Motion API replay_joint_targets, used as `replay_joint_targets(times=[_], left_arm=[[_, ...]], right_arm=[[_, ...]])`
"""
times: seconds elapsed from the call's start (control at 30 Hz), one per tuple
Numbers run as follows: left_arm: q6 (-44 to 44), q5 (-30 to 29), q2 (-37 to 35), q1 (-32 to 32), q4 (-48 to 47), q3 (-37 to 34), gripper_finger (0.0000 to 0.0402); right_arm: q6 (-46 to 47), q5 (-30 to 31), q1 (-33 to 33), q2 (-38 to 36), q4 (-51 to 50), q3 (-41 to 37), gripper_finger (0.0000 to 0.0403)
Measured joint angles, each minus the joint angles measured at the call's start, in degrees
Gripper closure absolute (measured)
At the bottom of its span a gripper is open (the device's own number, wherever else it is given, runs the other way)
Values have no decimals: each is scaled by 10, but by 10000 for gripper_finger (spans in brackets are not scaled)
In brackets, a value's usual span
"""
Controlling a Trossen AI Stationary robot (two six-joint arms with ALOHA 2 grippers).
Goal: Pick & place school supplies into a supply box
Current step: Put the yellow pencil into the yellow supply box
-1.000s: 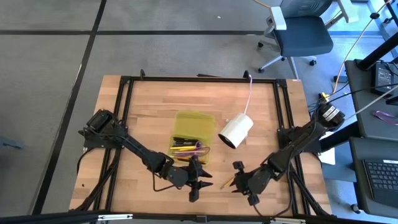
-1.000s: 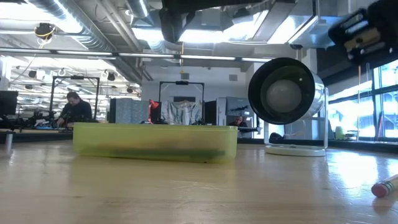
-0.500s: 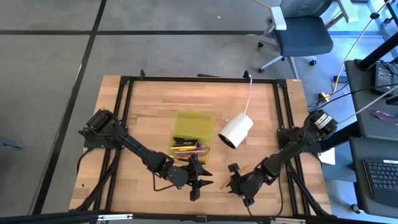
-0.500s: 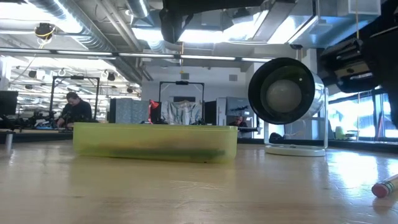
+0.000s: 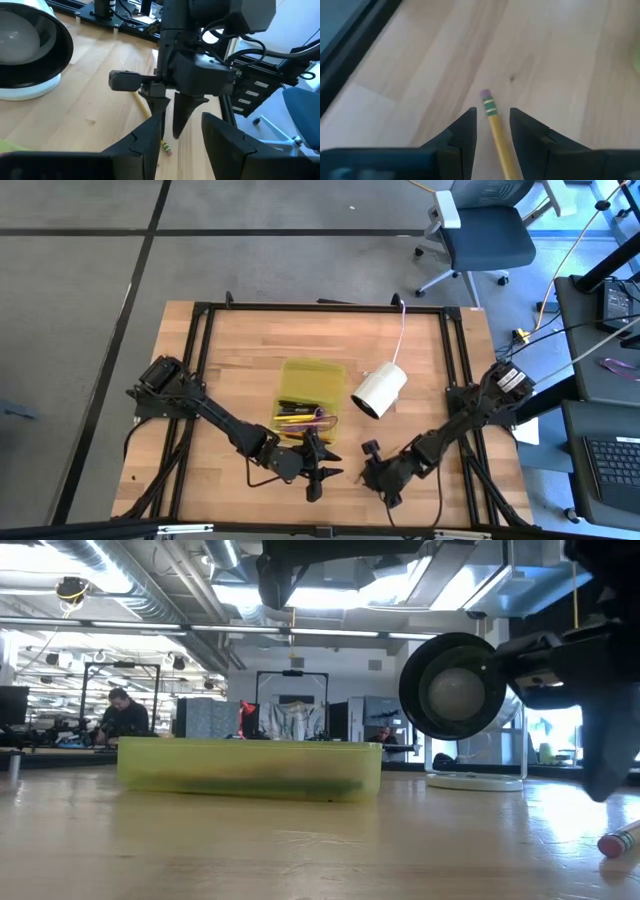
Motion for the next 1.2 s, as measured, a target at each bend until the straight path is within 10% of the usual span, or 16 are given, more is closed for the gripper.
replay_joint_targets(times=[1.2], left_arm=[[2, -14, 0, 0, -9, 0, 268]], right_arm=[[-70, -18, -9, 54, 73, 2, 282]])
